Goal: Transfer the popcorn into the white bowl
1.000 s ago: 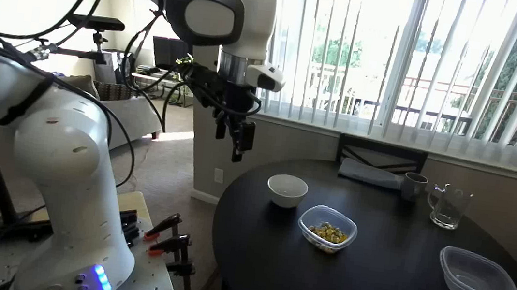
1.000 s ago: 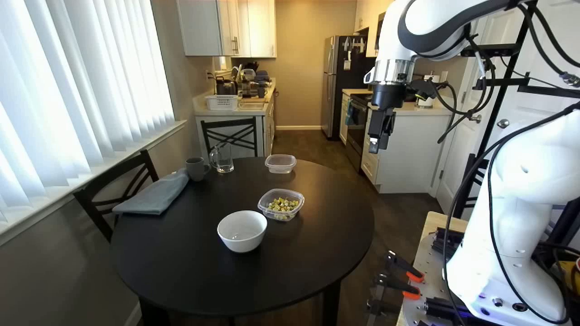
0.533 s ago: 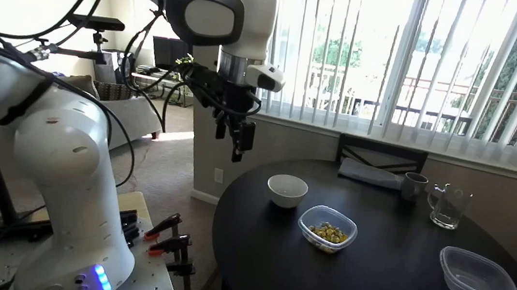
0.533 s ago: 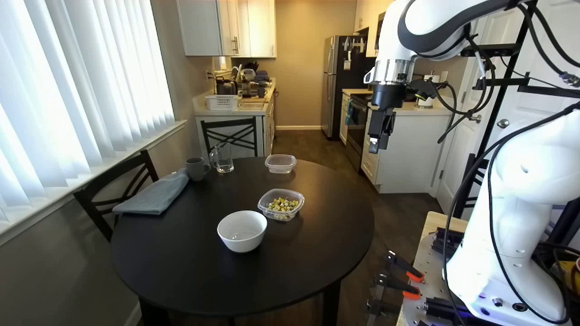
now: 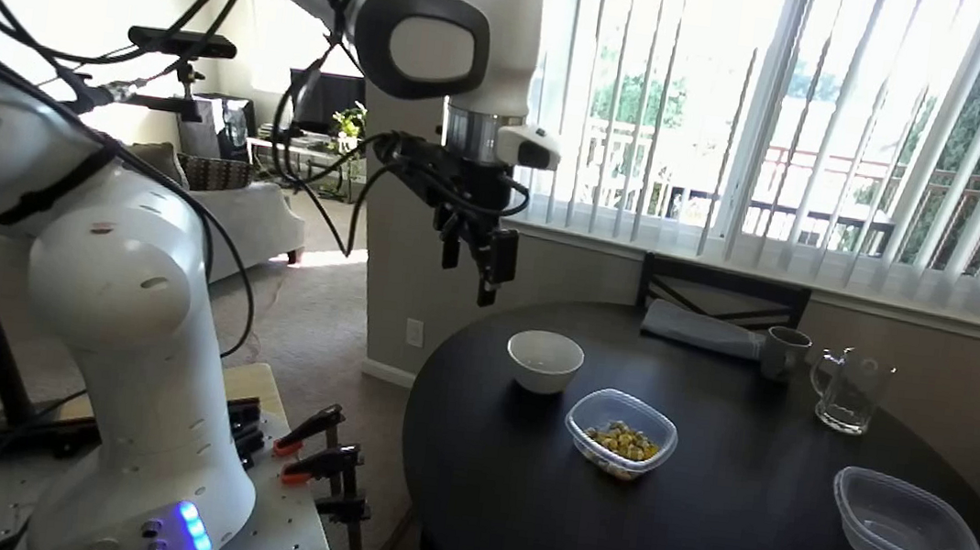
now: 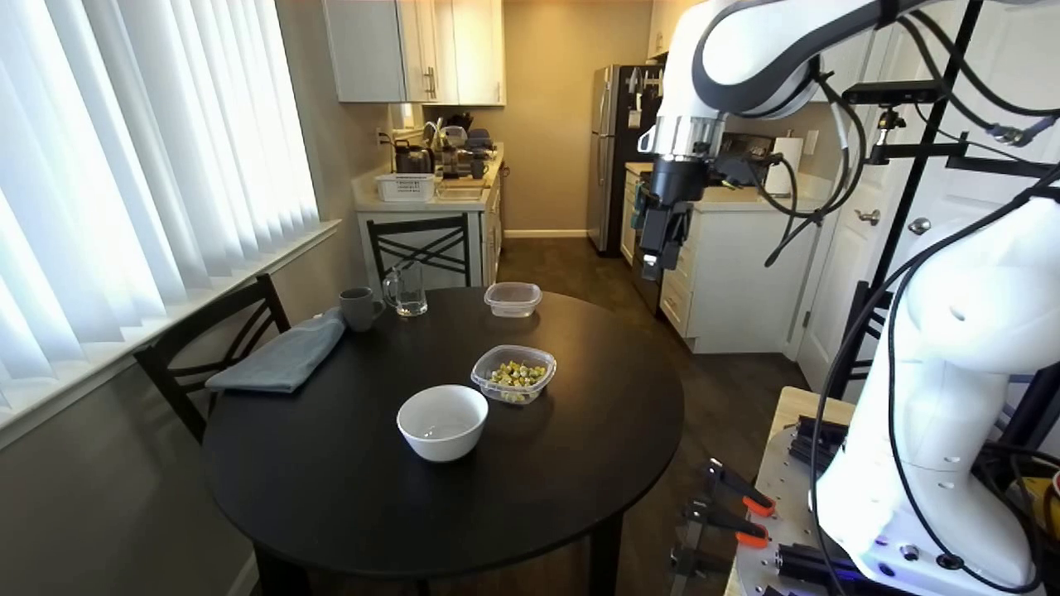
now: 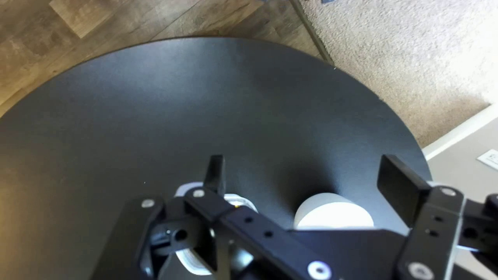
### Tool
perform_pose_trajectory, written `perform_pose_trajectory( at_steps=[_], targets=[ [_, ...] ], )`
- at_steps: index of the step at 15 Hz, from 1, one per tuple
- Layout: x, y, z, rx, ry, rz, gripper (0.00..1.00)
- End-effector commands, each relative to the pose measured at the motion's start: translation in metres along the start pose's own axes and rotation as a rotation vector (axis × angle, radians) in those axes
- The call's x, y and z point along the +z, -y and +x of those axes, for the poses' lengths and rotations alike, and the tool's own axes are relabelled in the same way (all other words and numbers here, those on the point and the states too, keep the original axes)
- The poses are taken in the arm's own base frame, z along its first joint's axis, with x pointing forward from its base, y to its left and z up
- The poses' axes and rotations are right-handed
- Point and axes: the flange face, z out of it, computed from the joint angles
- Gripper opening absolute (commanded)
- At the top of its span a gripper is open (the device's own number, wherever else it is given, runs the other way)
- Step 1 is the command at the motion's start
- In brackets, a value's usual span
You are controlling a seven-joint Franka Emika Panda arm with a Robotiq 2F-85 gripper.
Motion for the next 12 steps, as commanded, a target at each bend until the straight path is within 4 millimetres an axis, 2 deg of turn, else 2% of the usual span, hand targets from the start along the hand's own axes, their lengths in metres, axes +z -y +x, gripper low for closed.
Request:
perform_pose_trajectory(
  at_steps=[1,3,7,12],
  targets=[
    [0.036,0.014,0.055,-0.044,0.000,-0.117,1.00],
    [0.057,0.022,0.083,-0.056,-0.038,-0.148,1.00],
    [0.094,0.031,0.132,-0.099,0.014,-0.164,1.00],
    [0.124,0.007,0.188,-0.108,0.096,-0.195,1.00]
  ],
)
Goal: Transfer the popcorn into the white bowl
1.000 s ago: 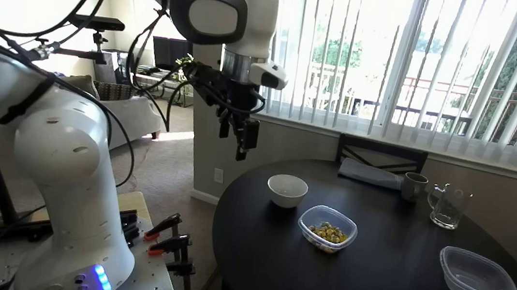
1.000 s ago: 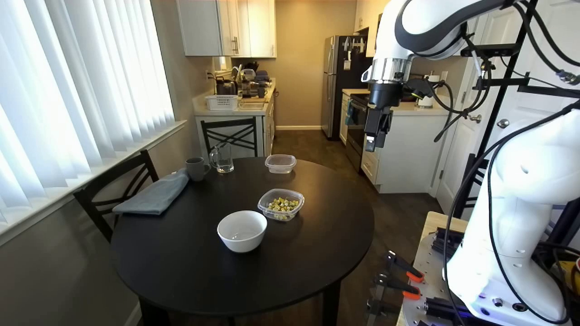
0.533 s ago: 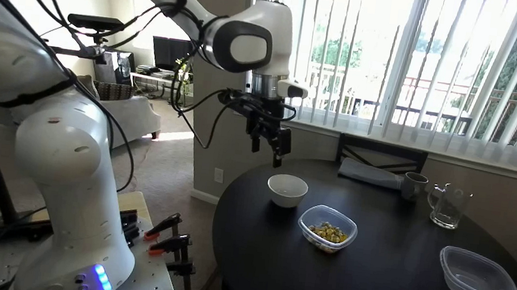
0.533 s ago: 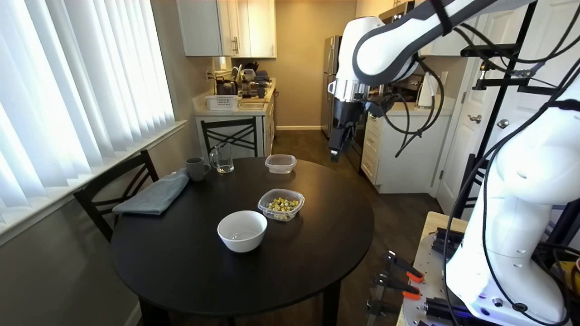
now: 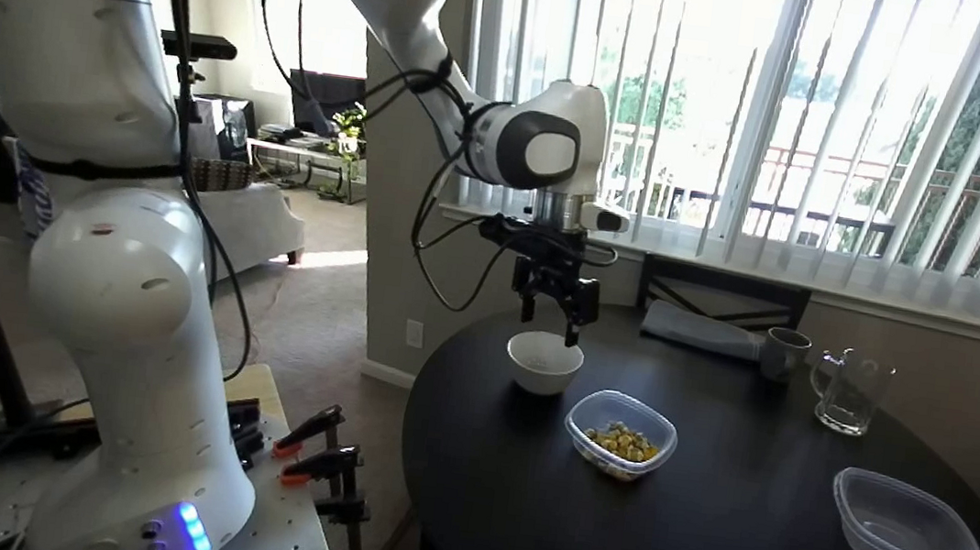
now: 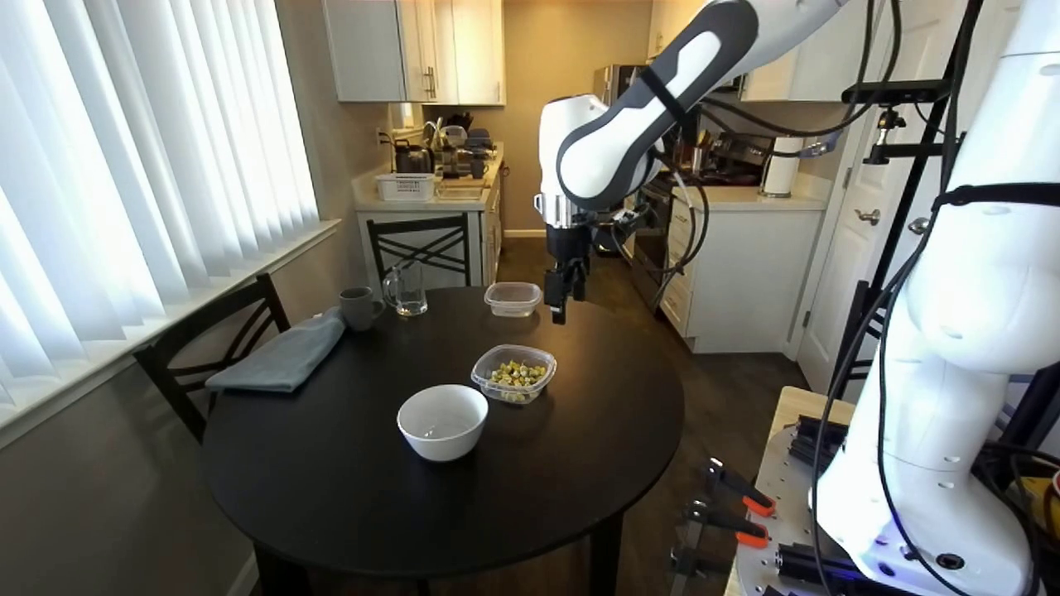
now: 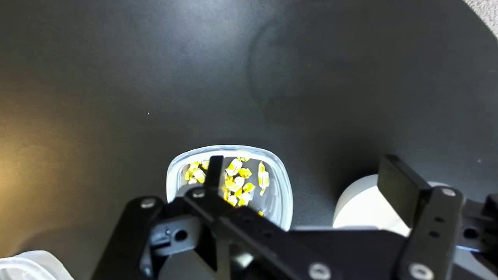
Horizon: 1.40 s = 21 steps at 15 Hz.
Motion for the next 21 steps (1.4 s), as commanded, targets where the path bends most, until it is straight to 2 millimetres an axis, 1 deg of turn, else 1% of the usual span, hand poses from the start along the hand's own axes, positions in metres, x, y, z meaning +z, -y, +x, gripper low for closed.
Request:
perform_pose_trajectory(
  at_steps=[1,3,4,6,11,12,14,17,19,21],
  targets=[
    [0.020,-0.017,0.040,0.008,0.056,-0.014,1.00],
    [0.022,-0.019,0.049,0.037,0.077,0.020,1.00],
    [0.022,-0.016,0.038,0.019,0.051,0.003,1.00],
    [0.025,-0.018,0.048,0.024,0.067,0.006,1.00],
    [0.025,-0.019,0.050,0.025,0.070,0.007,1.00],
    [0.030,-0.014,0.056,0.026,0.053,0.004,1.00],
    [0.047,-0.005,0.072,0.027,0.055,0.014,1.00],
    [0.084,0.001,0.098,0.007,0.070,0.014,1.00],
    [0.111,0.000,0.115,0.005,0.096,0.018,1.00],
    [0.130,-0.003,0.129,0.006,0.110,0.027,1.00]
  ],
)
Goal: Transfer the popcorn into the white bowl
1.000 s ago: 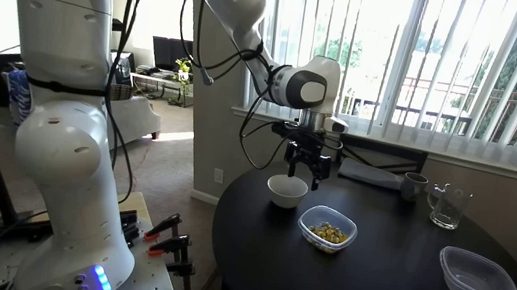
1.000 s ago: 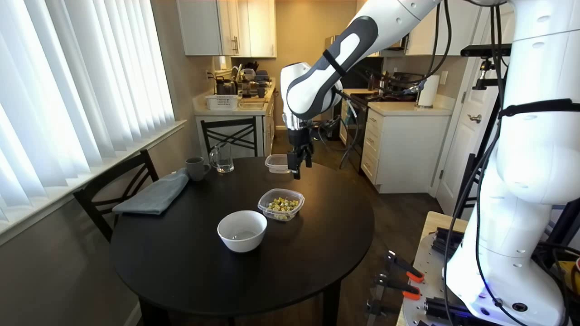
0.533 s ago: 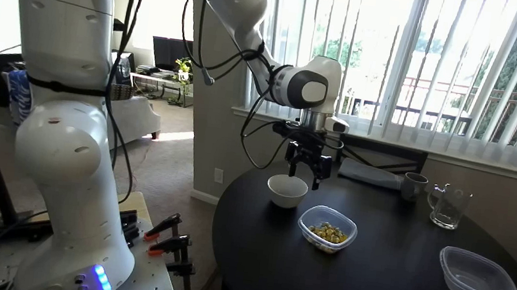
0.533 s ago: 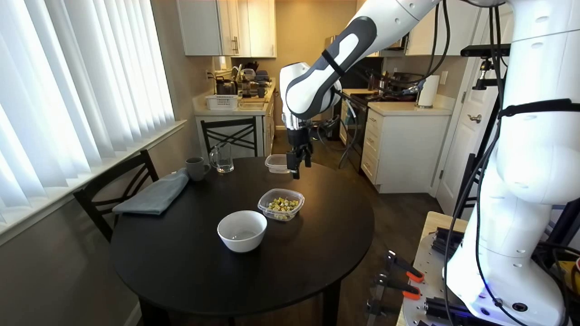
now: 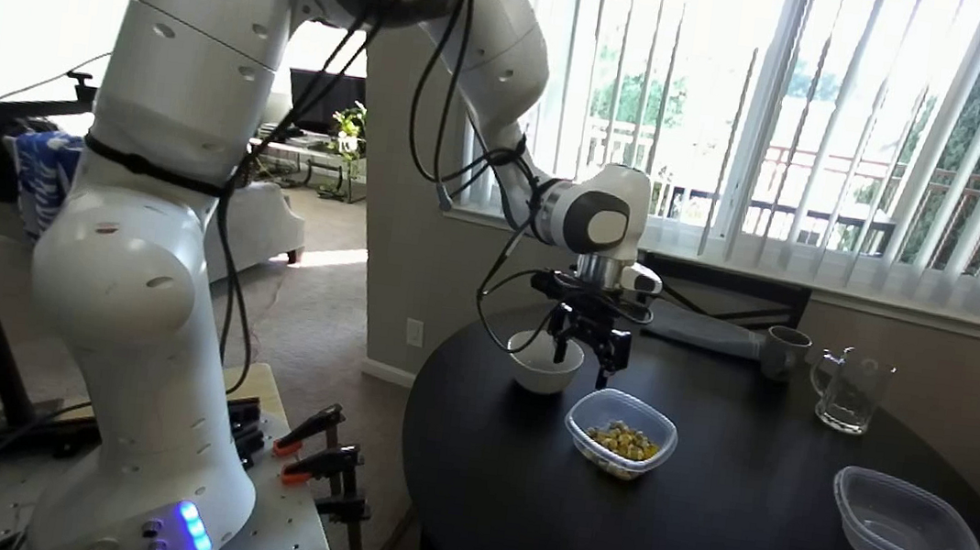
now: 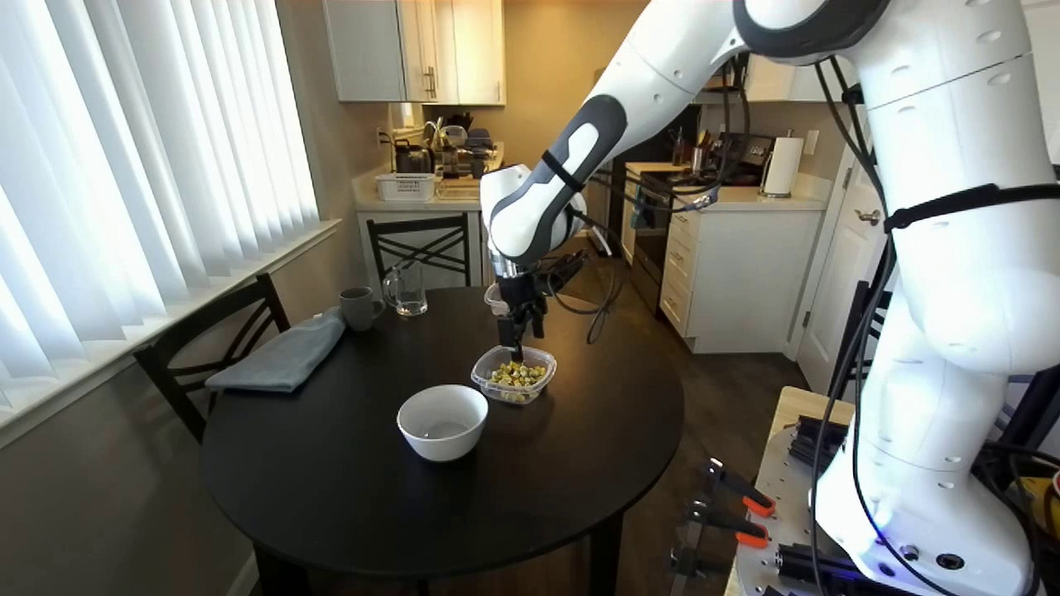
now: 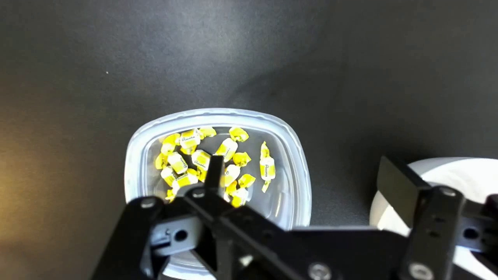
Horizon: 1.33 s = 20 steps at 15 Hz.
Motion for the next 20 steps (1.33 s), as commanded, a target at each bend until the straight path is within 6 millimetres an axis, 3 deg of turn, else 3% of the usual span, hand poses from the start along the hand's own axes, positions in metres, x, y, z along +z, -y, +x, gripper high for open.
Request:
perform_pose_trajectory(
  at_steps=[1,9,13,14,15,20],
  targets=[
    [0.030,-0.005,0.035,0.014,0.011,0.016,1.00],
    [0.075,-0.002,0.073,0.001,0.057,0.044,1.00],
    [0.088,0.000,0.082,-0.010,0.087,0.051,1.00],
    [0.090,0.002,0.084,-0.016,0.091,0.050,0.75],
    [0.091,0.003,0.086,-0.020,0.094,0.046,0.73],
    [0.097,0.007,0.092,-0.024,0.112,0.050,0.39]
  ],
)
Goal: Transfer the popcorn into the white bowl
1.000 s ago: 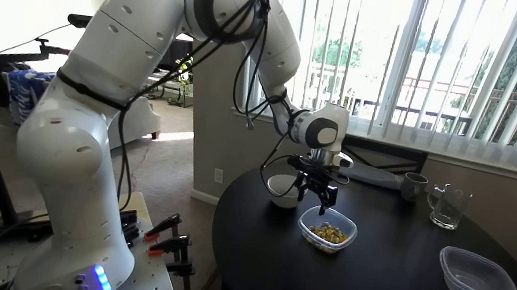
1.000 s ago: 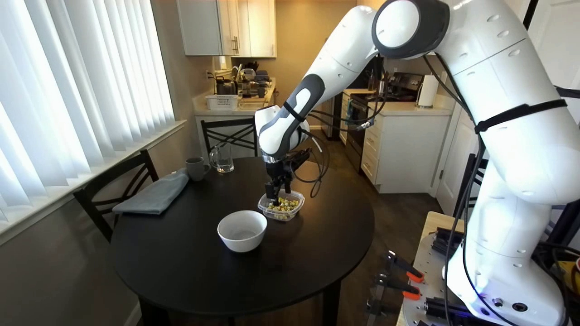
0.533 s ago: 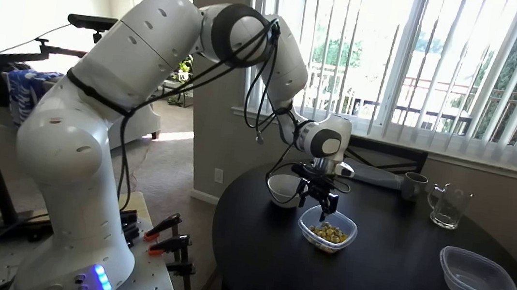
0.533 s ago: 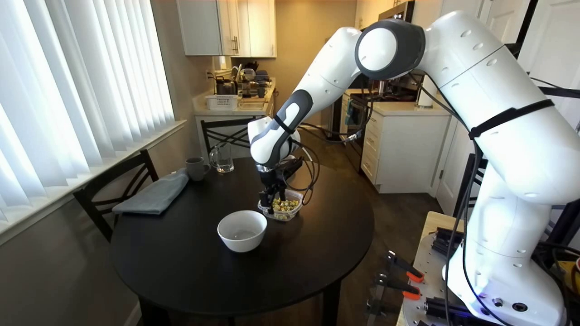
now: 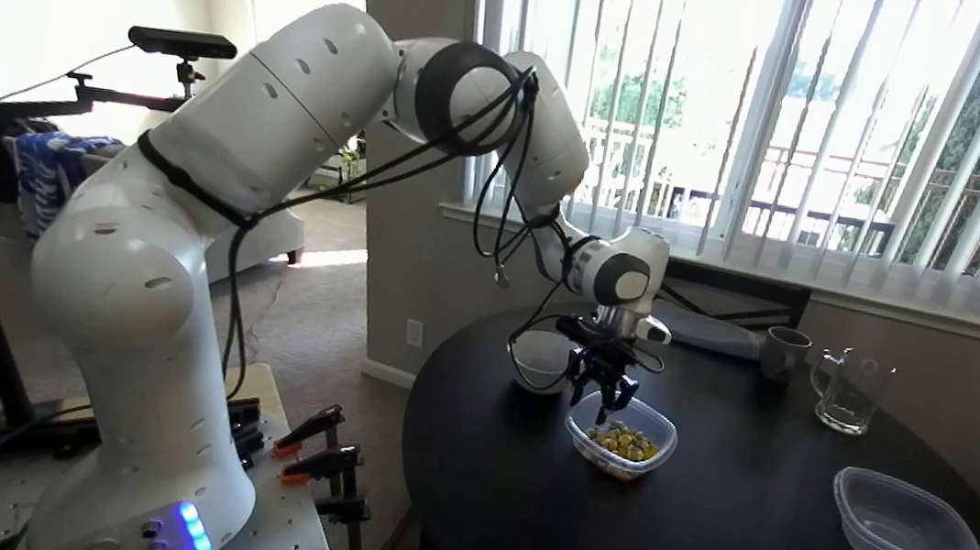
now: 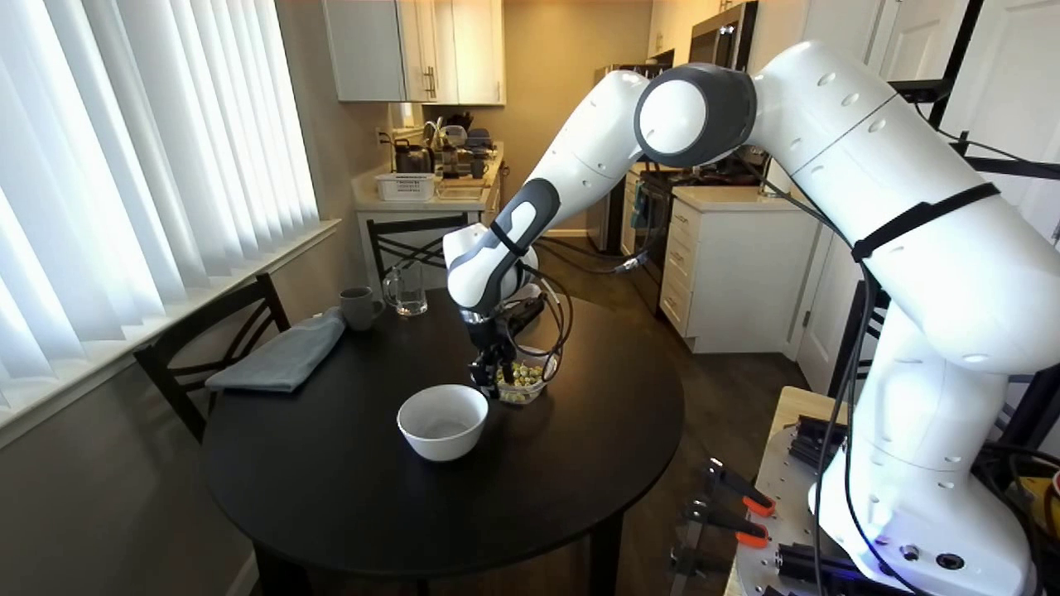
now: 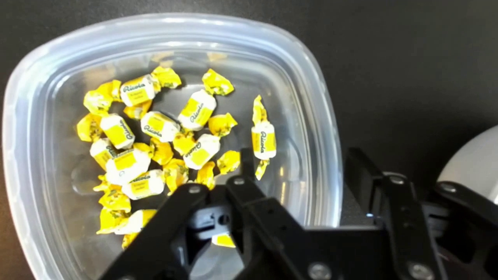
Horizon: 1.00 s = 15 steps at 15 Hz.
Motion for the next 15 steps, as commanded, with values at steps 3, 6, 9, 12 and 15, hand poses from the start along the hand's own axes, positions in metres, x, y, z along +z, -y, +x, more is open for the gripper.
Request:
perform_pose_trajectory(
  at_steps=[3,6,9,12,15],
  targets=[
    [0.000,0.002,0.007,-0.017,0.021,0.022,0.20],
    [-0.007,0.004,0.004,-0.016,-0.001,0.028,0.05],
    [-0.021,0.004,-0.002,-0.003,-0.037,0.036,0.05],
    [-0.043,0.005,-0.008,0.041,-0.108,0.062,0.02],
    [-0.062,0.008,-0.016,0.136,-0.156,0.096,0.04]
  ],
)
